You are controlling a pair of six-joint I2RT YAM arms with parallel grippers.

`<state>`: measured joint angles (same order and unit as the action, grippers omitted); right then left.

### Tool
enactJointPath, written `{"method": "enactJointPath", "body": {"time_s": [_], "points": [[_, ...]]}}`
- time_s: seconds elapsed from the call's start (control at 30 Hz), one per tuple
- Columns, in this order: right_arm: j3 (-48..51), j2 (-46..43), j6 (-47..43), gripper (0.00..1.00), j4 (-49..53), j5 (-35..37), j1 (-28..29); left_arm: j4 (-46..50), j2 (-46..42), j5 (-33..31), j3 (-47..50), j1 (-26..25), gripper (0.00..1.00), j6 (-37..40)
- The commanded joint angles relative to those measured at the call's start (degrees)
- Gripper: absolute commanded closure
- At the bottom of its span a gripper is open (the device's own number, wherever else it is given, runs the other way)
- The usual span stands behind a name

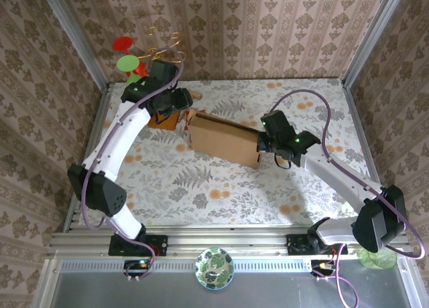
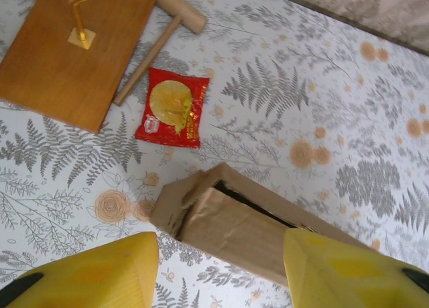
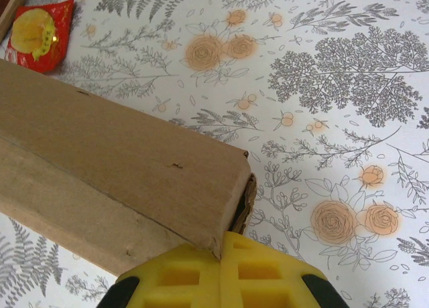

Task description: Fold the paper box

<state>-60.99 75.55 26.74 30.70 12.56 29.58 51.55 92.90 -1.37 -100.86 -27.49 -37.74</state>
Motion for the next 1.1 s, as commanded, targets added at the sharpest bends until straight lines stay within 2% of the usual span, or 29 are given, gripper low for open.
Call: {"method": "enactJointPath", "body": {"time_s": [0.0, 0.1, 0.17, 0.27, 0.47, 0.53, 0.57, 0.63, 0.73, 0.87, 0.97, 1.07], "points": [[2.1, -1.5, -5.0, 1.0, -1.8, -1.7, 0.6, -0.2, -3.9, -1.4, 2.1, 0.2, 0.46, 6.0], [2.7, -2.3, -7.1, 1.0, -3.1, -2.9, 0.7, 7.1, -4.6, -1.4, 2.2, 4.2, 0.44, -0.2], [3.2, -2.6, -7.7, 1.0, -3.8, -3.4, 0.7, 10.8, -5.7, -0.8, 4.1, 5.7, 0.35, -8.0], [3.6, -2.7, -7.8, 1.0, -4.1, -3.5, 1.1, 11.5, -8.7, 2.8, 10.8, 7.3, 0.32, -22.6], [4.6, -3.2, -7.5, 1.0, -4.4, -3.4, 1.8, -4.9, -19.0, 7.7, 31.5, 7.4, 0.25, -56.7], [4.9, -3.3, -7.4, 1.0, -4.4, -3.5, 2.0, -7.5, -20.9, 6.0, 34.8, 7.3, 0.02, -63.3], [5.0, -3.3, -7.3, 1.0, -4.4, -3.5, 2.0, -8.3, -21.6, 5.1, 35.9, 7.7, 0.0, -65.6], [4.9, -3.4, -7.4, 1.0, -4.2, -3.5, 2.2, -9.9, -21.8, 5.9, 37.5, 9.3, 0.0, -67.6], [5.0, -3.5, -7.5, 1.0, -4.1, -3.5, 2.4, -11.2, -19.5, 11.5, 37.8, 12.4, 0.0, -68.0], [5.0, -3.4, -7.8, 1.0, -4.1, -3.6, 2.4, -14.6, -11.8, 25.7, 36.7, 14.9, 0.0, -67.2], [5.1, -3.4, -7.8, 1.0, -4.1, -3.6, 2.5, -11.4, -4.7, 31.5, 30.2, 15.4, 0.0, -61.7], [5.1, -3.4, -8.0, 1.0, -4.2, -3.6, 2.6, -11.6, 0.1, 37.5, 27.3, 15.3, 0.0, -62.4]]}}
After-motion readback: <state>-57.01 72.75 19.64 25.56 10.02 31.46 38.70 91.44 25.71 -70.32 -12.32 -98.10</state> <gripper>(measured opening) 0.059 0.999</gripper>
